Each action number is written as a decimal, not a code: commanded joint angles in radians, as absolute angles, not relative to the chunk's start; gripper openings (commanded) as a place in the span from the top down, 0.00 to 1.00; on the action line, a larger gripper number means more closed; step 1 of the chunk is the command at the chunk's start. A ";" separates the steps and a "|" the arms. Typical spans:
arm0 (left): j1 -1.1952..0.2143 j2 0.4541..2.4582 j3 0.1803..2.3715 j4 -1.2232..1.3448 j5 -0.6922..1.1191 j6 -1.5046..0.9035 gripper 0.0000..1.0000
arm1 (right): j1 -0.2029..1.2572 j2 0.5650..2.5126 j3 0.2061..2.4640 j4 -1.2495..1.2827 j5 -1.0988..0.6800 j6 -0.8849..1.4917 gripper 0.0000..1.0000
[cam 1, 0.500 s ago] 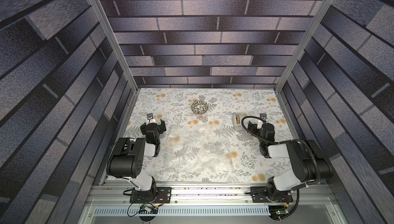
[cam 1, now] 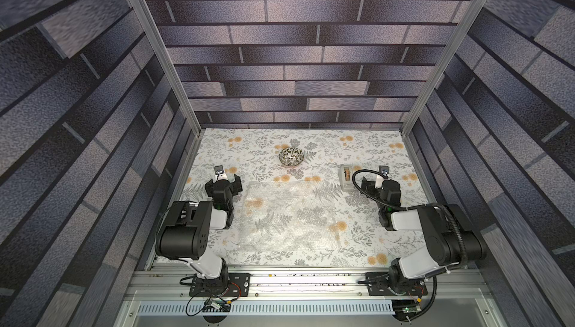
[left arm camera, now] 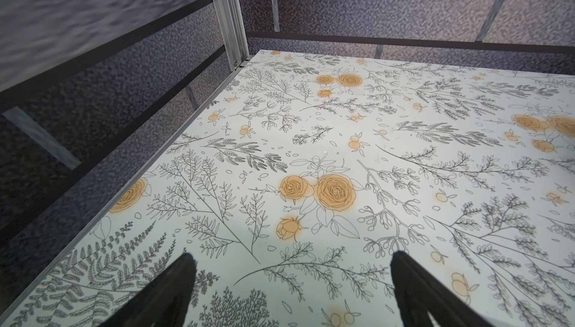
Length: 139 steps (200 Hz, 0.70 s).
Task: Wrap bowls in bubble wrap
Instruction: Pick up the bowl from the center of the board.
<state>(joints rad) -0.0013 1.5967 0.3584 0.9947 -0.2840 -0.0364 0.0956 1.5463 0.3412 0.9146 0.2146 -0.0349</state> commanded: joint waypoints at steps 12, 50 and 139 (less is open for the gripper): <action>-0.005 1.583 0.366 1.006 -0.275 -0.026 0.00 | 0.089 1.532 0.361 0.907 0.207 -0.025 0.00; -0.027 1.569 0.350 1.029 -0.383 -0.039 0.00 | 0.090 1.529 0.356 0.916 0.211 -0.027 0.00; -0.141 1.066 0.332 0.722 -0.480 0.010 0.00 | 0.090 1.113 0.656 0.111 0.240 0.272 0.00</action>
